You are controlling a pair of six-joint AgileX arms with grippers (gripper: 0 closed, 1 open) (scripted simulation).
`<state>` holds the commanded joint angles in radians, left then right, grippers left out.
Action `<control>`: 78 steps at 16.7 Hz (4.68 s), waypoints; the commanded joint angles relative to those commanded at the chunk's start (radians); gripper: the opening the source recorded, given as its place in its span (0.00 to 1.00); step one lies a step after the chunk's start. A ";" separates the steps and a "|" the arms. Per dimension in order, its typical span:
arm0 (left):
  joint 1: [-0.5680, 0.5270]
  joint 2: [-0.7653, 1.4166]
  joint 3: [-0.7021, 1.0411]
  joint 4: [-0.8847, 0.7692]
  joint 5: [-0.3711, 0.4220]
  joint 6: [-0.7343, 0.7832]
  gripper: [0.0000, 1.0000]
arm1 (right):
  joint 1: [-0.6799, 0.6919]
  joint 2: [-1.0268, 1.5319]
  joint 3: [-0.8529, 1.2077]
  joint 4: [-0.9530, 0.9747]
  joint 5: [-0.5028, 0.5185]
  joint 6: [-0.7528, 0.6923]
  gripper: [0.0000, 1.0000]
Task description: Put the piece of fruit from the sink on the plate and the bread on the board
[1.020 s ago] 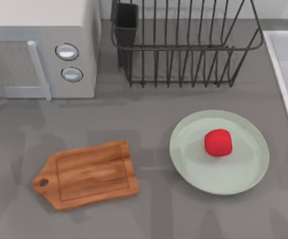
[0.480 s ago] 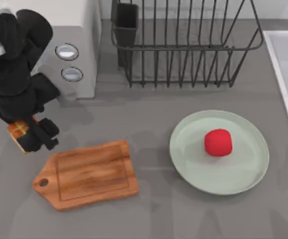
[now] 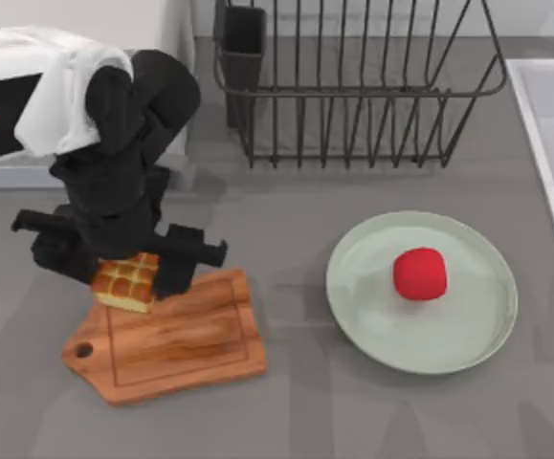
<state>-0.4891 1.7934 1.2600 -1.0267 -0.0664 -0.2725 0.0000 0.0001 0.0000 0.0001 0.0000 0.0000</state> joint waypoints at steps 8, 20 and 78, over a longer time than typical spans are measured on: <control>-0.033 -0.012 -0.019 0.006 0.066 -0.241 0.00 | 0.000 0.000 0.000 0.000 0.000 0.000 1.00; -0.029 0.020 -0.068 0.087 0.065 -0.237 0.00 | 0.000 0.000 0.000 0.000 0.000 0.000 1.00; 0.431 -1.538 -1.079 0.932 0.062 0.204 1.00 | 0.000 0.000 0.000 0.000 0.000 0.000 1.00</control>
<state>-0.0576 0.2553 0.1813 -0.0946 -0.0046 -0.0686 0.0000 0.0001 0.0000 0.0001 0.0000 0.0000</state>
